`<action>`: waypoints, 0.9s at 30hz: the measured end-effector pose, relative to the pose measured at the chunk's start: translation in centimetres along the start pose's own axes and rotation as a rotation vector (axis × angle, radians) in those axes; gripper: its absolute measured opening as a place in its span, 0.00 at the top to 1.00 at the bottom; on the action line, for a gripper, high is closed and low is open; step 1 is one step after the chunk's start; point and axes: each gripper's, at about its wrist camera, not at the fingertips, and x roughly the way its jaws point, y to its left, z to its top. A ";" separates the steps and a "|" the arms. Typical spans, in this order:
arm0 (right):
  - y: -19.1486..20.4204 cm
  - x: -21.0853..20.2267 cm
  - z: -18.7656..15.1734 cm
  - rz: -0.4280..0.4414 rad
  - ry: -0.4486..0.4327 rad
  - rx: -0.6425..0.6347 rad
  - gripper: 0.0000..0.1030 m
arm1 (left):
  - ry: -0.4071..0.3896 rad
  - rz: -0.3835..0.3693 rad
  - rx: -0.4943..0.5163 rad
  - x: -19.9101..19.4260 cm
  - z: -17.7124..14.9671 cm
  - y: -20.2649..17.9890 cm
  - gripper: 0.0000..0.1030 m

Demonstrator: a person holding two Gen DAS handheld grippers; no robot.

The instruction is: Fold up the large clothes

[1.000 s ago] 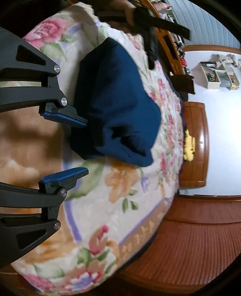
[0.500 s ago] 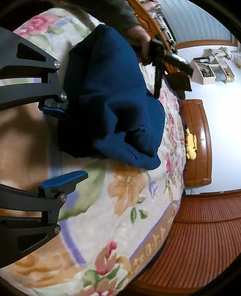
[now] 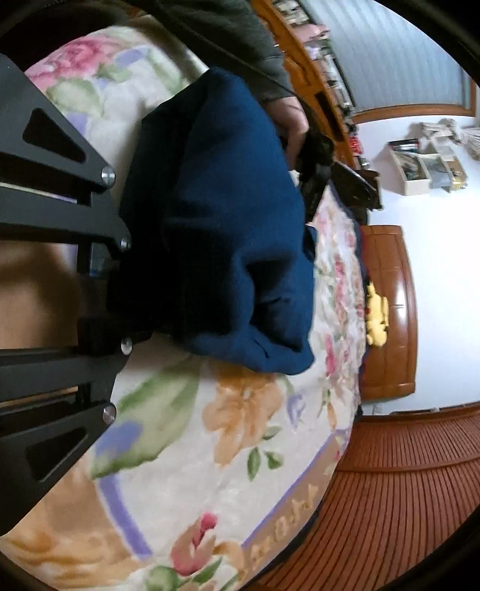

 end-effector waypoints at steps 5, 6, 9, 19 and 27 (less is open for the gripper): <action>-0.8 -2.2 1.3 0.020 -0.093 0.005 0.95 | -0.111 0.063 0.043 -3.7 1.5 -2.5 0.89; -0.7 -2.5 1.6 0.012 -0.095 -0.025 0.95 | -0.132 0.071 0.053 -4.5 1.8 -3.1 0.89; -1.9 -3.3 1.9 -0.019 -0.106 -0.040 0.95 | -0.198 0.070 0.087 -6.6 2.7 -5.9 0.89; -12.7 -10.6 3.1 -0.263 -0.160 -0.012 0.95 | -0.272 -0.056 0.189 -6.3 7.0 -19.9 0.89; -21.6 -18.7 2.3 -0.541 -0.122 -0.029 0.95 | -0.296 -0.270 0.193 -1.8 8.6 -32.7 0.89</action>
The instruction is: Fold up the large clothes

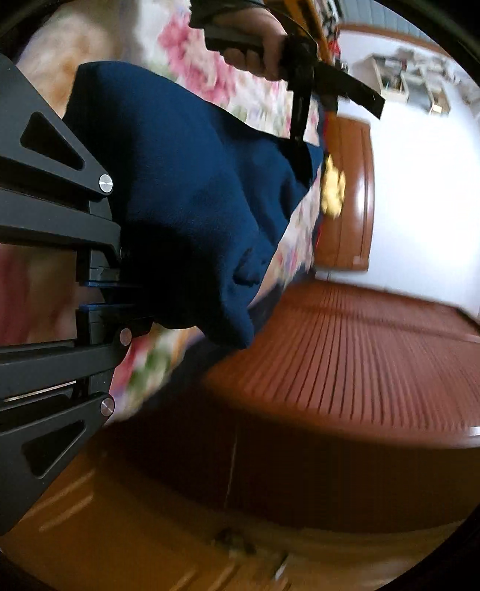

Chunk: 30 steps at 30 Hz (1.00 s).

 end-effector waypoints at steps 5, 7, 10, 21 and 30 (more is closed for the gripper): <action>-5.0 -2.4 -1.7 -0.109 0.032 0.007 0.95 | 0.009 -0.071 0.048 4.0 1.0 -6.3 0.89; -6.3 -3.1 -2.5 -0.152 0.041 0.021 0.95 | 0.018 -0.089 0.068 5.0 0.8 -8.7 0.89; -8.0 -2.1 -4.8 -0.180 0.110 0.067 0.95 | 0.076 -0.046 0.128 7.0 -0.3 -10.6 0.87; -7.4 -3.5 -4.6 -0.236 0.158 0.184 0.63 | 0.083 -0.007 0.163 1.3 -4.6 -9.3 0.19; -4.5 -9.4 -2.0 -0.253 0.010 0.187 0.53 | 0.079 0.041 0.235 -6.8 -9.2 -7.2 0.12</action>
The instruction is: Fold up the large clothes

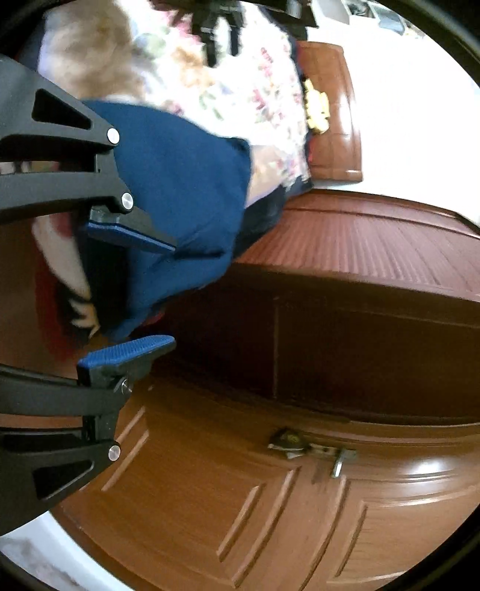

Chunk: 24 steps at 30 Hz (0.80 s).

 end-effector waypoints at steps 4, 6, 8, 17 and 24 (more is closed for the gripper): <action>2.0 0.0 -0.1 0.049 -0.027 -0.011 0.53 | -0.003 0.003 -0.021 -2.9 -2.2 1.0 0.12; 2.9 1.2 -0.9 0.092 -0.003 -0.027 0.53 | -0.001 0.003 -0.038 -4.2 -3.3 1.6 0.04; 2.6 3.4 -1.4 0.113 0.049 -0.028 0.53 | -0.009 0.010 -0.051 -5.8 -4.5 2.2 0.00; -0.1 13.0 -4.5 0.084 0.240 0.081 0.53 | -0.052 0.086 -0.046 -11.8 -7.9 3.5 0.00; 0.3 10.4 -2.9 0.032 0.226 0.008 0.53 | -0.069 0.124 -0.109 -14.3 -9.5 5.2 0.00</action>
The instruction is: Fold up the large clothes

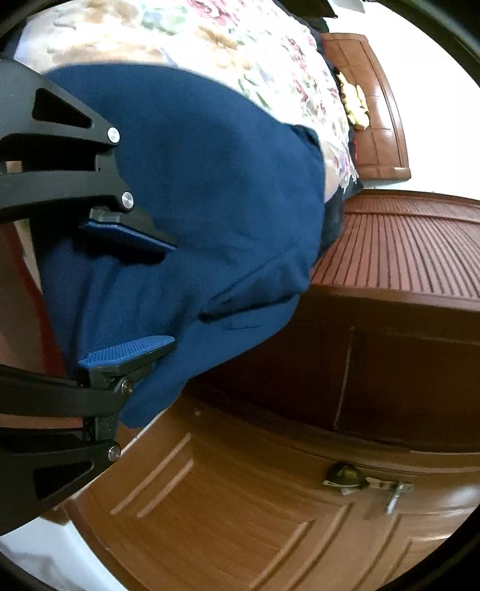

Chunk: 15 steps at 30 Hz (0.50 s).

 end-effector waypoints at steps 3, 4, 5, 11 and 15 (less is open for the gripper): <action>2.2 -1.1 1.1 0.021 -0.038 -0.036 0.53 | -0.006 0.017 -0.014 -1.0 -0.7 0.9 0.00; 3.0 -1.9 1.2 0.035 -0.051 -0.052 0.53 | -0.008 0.022 -0.016 -1.3 -0.9 1.1 0.00; 4.1 -2.2 1.4 0.045 -0.063 -0.067 0.53 | -0.011 0.028 -0.022 -1.7 -1.1 1.5 0.00; 10.6 -5.6 0.7 0.192 -0.118 -0.148 0.53 | -0.017 0.074 -0.066 -3.8 -2.6 4.4 0.00; 16.1 -7.6 -0.5 0.331 -0.134 -0.210 0.49 | -0.010 0.117 -0.094 -4.9 -3.9 6.7 0.00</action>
